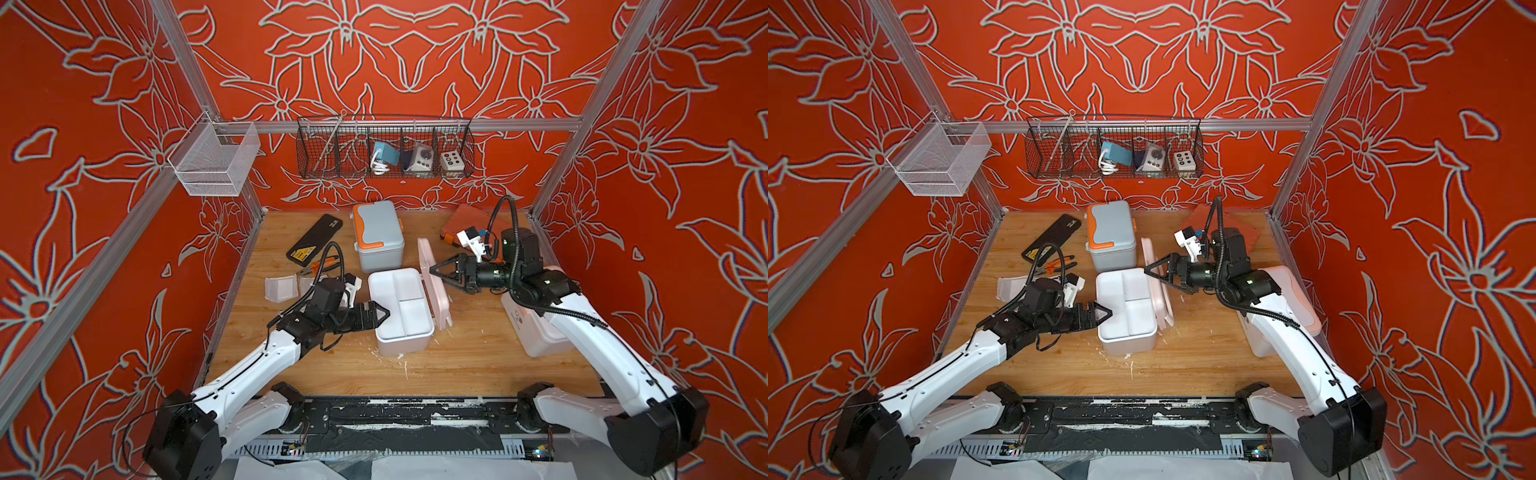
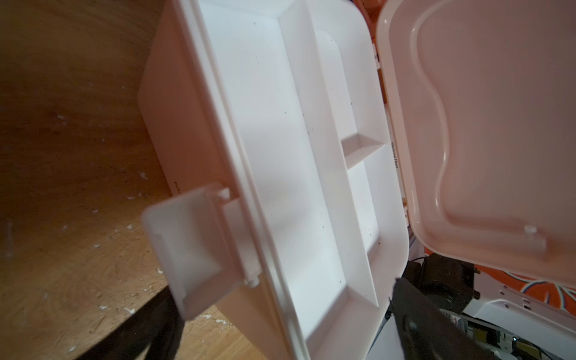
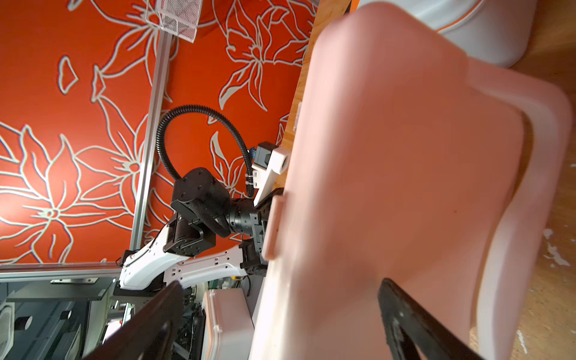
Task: Open first aid kits and take out gauze
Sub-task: Close the lid of the first aid kit.
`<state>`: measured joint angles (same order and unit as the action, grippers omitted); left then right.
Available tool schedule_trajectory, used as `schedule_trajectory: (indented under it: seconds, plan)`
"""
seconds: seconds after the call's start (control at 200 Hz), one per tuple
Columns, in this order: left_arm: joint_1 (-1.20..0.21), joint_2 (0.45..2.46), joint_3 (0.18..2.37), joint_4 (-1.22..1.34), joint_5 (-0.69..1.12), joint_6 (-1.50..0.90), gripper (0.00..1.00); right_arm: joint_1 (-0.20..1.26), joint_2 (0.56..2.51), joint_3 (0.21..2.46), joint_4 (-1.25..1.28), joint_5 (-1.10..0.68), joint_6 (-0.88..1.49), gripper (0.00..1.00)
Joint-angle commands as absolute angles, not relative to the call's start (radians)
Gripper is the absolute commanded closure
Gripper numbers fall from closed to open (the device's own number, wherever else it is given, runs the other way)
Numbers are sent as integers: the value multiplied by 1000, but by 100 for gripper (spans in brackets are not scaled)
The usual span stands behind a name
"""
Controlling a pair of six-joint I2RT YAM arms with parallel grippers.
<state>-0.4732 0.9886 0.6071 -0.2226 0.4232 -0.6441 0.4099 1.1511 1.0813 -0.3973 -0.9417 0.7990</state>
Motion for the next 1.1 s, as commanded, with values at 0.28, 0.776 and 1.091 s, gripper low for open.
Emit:
schedule_trajectory:
  seconds: [0.28, 0.776, 1.091]
  plan:
    - [-458, 795, 606, -316, 248, -658, 2, 555, 1205, 1134, -403, -858, 791, 2]
    - [-376, 708, 617, -347, 259, -664, 2, 675, 1286, 1163, -421, -784, 760, 2]
    - [-271, 750, 560, -267, 481, -682, 2, 830, 1438, 1364, -778, -431, 534, 26]
